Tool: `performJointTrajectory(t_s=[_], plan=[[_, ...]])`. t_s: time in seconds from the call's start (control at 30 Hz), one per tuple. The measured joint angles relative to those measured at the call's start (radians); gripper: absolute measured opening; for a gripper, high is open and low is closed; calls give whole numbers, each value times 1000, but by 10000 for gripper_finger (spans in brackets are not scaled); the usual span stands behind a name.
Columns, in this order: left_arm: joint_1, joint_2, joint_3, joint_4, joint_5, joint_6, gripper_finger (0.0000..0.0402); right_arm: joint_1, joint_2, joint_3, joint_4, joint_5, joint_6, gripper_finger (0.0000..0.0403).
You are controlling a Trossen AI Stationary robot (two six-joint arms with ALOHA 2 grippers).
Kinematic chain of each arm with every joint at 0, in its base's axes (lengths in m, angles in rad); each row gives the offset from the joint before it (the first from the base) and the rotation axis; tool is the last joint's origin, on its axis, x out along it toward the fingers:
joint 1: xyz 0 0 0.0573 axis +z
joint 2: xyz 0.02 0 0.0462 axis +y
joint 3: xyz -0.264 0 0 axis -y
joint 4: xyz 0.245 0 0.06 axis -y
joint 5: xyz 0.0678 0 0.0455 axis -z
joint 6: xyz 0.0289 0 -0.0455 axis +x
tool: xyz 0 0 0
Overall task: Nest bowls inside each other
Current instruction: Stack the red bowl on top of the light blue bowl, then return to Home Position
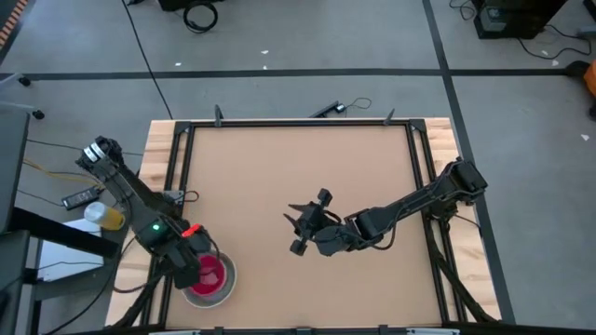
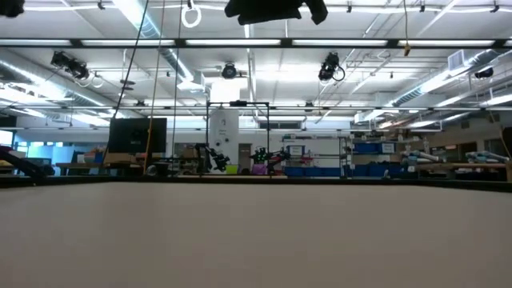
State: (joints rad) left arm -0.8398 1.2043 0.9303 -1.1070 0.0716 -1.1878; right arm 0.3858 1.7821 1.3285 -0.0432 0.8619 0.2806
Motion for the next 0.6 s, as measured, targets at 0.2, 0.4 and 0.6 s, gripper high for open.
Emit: performJointTrajectory(t_s=[0.2, 0.4, 0.6], plan=[[-60, -77, 77, -116, -315, -36, 172, 12, -23, -1, -55, 3, 34, 133], [-71, -91, 20, -29, -844, -21, 172, 24, -77, 0, -111, -79, 58, 129], [95, -86, -183, 348, -850, 264, 172, -49, -79, -78, -227, -355, 184, 99]])
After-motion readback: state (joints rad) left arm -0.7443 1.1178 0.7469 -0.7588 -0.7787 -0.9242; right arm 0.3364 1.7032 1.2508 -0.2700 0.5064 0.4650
